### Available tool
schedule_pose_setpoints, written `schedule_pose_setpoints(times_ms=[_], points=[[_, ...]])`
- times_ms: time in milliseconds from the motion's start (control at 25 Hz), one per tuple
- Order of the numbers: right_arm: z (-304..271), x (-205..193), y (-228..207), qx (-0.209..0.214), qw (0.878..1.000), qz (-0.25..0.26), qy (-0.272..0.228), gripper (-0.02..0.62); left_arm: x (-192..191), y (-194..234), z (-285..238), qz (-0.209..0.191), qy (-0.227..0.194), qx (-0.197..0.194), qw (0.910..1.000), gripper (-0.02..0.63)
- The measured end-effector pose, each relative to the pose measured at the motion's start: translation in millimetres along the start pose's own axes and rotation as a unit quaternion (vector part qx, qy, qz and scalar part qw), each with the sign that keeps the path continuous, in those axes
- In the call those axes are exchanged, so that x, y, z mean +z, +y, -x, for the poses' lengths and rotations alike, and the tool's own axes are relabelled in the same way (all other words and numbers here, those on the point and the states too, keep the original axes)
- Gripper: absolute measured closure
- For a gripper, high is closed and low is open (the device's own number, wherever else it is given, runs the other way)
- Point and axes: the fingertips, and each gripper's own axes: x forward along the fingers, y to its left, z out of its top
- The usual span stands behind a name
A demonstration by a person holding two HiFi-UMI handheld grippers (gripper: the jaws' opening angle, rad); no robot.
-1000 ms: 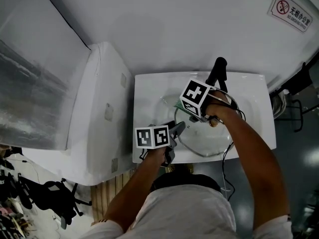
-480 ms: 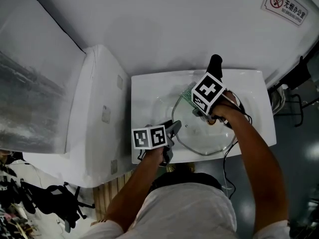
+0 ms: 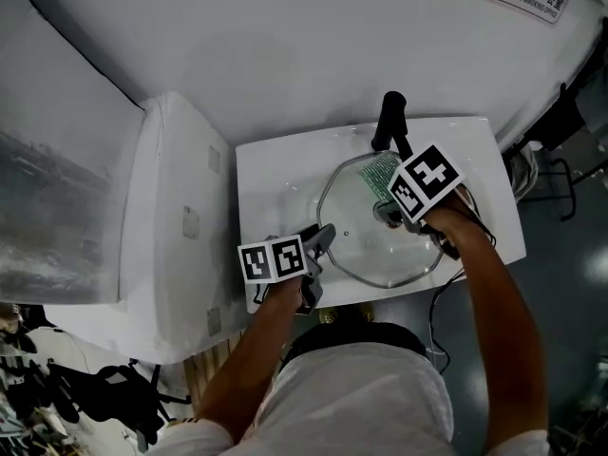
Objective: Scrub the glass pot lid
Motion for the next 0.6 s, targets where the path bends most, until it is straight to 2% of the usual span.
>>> schedule_pose_setpoints(times_ms=[80,240,320,480,560,600], points=[[0,-10,-6,0.011,1.000,-0.022,0.000,0.247,0,0,0,0.003,0.000,-0.001,1.0000,0.451],[-1,-26,-13,0.064,0.993,-0.098,-0.024,0.247,-1,0,-1,0.008,0.001,-0.004,1.0000,0.457],[-2,-33,-16,0.095,0.985,-0.142,-0.040,0.247,0,0,-1,0.011,0.000,-0.006,0.9999,0.462],[-2,-41,-20,0.154,0.959,-0.221,-0.084,0.247,0,1,0,0.017,0.000,-0.008,0.9998,0.469],[4,-39,-18,0.169,0.952,-0.233,-0.106,0.247,0,1,0,0.018,0.000,-0.007,0.9998,0.472],[8,-39,-16,0.164,0.954,-0.225,-0.112,0.247,0,1,0,0.018,-0.001,-0.007,0.9998,0.474]])
